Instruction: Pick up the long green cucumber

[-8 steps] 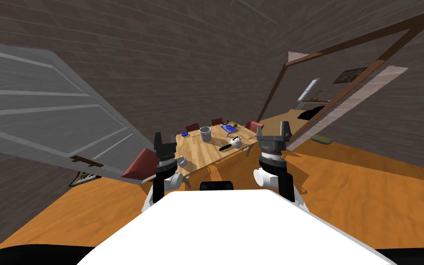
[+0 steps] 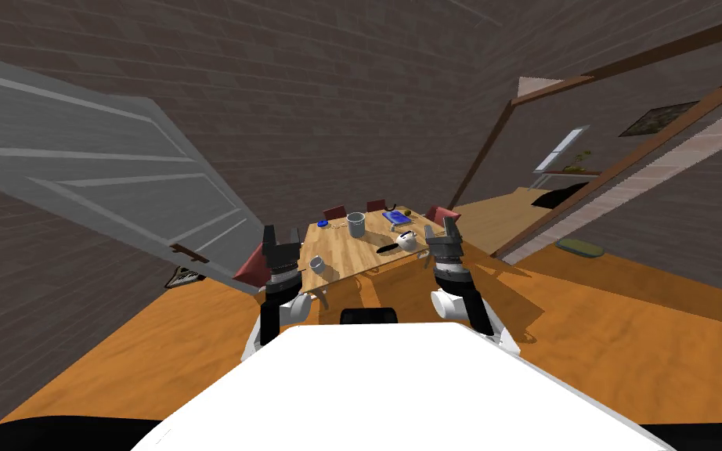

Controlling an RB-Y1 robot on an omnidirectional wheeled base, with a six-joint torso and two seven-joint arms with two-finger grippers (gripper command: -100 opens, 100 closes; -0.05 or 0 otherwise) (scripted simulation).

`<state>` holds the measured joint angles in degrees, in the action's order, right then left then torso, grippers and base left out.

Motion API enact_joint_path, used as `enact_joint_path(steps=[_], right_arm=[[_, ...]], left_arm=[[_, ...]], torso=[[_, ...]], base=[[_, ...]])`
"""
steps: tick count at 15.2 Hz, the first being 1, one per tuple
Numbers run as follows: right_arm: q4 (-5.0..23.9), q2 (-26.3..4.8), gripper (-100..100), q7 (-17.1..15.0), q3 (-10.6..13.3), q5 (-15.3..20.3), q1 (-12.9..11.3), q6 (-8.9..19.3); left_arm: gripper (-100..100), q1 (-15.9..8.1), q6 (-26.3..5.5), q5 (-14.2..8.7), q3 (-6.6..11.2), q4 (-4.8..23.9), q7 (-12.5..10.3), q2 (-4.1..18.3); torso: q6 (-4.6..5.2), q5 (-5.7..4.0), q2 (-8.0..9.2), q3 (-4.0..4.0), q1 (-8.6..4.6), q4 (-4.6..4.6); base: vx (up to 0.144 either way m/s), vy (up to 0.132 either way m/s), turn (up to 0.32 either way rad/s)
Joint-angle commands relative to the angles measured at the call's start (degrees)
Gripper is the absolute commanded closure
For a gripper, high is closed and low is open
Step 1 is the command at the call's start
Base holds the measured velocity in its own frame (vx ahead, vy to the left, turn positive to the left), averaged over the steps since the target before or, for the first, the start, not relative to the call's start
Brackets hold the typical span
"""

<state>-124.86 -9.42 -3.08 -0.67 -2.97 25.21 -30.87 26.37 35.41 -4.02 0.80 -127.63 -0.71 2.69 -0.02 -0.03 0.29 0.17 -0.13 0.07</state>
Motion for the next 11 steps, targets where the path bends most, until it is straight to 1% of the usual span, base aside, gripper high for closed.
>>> enact_joint_path(steps=[1,2,3,4,5,6,7,8,9,10,11], right_arm=[[2.6,-2.4,-100,1.8,0.6,0.6,0.0,0.3],[4.1,-3.9,-100,3.3,1.3,1.2,-0.2,0.5],[5.0,-4.2,-100,3.3,1.3,1.2,-0.2,0.5],[6.3,-6.1,-100,5.0,1.9,1.8,-0.4,0.6],[7.4,-6.1,-100,5.0,1.9,1.8,-0.4,0.6],[7.5,-6.1,-100,5.0,1.9,1.8,-0.4,0.6],[9.6,-8.1,-100,6.7,2.6,2.4,-0.7,0.8],[10.2,-8.1,-100,6.7,2.6,2.4,-0.7,0.8],[10.2,-8.1,-100,6.7,2.6,2.4,-0.7,0.8],[12.2,-10.1,-100,8.6,3.4,3.1,-0.9,1.0],[13.1,-10.1,-100,8.6,3.4,3.1,-0.9,1.0]], left_arm=[[0,0.0,0.0,0.0,0.00,0.0,0.0,0.0],[0,0.0,0.0,0.0,0.00,0.0,0.0,0.0],[0,0.0,0.0,0.0,-0.01,0.0,0.0,0.0],[0,0.0,0.0,0.0,0.00,0.0,0.0,0.0],[0,0.0,0.0,0.0,0.00,0.0,0.0,0.0],[0,0.0,0.0,0.0,0.00,0.0,0.0,0.0],[0,0.0,0.0,0.0,0.00,0.0,0.0,0.0],[0,0.0,0.0,0.0,0.00,0.0,0.0,0.0],[0,0.0,0.0,0.0,0.00,0.0,0.0,0.0],[0,0.0,0.0,0.0,0.00,0.0,0.0,0.0],[0,0.0,0.0,0.0,0.00,0.0,0.0,0.0]], torso=[[0.00,0.00,0.00,0.00,0.00,0.00],[-0.02,0.00,-0.06,-0.04,0.02,-0.02],[-0.05,0.01,-0.07,-0.05,0.06,-0.02],[-0.02,0.02,-0.09,-0.06,0.06,-0.02],[-0.03,0.02,-0.11,-0.07,0.06,-0.03],[0.00,0.01,-0.13,-0.08,0.06,-0.03],[0.02,0.01,-0.17,-0.10,0.06,-0.04],[-0.03,0.02,-0.19,-0.11,0.08,-0.04],[-0.01,0.02,-0.20,-0.12,0.09,-0.05],[0.02,0.02,-0.22,-0.13,0.08,-0.05],[-0.02,0.02,-0.23,-0.14,0.08,-0.06]], base=[[-0.042,-0.007,0.196],[-0.051,0.003,0.339],[-0.046,-0.001,0.268],[-0.043,-0.001,0.233],[-0.037,0.002,0.165],[-0.023,0.001,0.037],[-0.024,0.010,0.195],[-0.025,0.006,0.204],[-0.015,0.001,0.050],[-0.016,0.007,0.169],[-0.019,0.006,0.200]])
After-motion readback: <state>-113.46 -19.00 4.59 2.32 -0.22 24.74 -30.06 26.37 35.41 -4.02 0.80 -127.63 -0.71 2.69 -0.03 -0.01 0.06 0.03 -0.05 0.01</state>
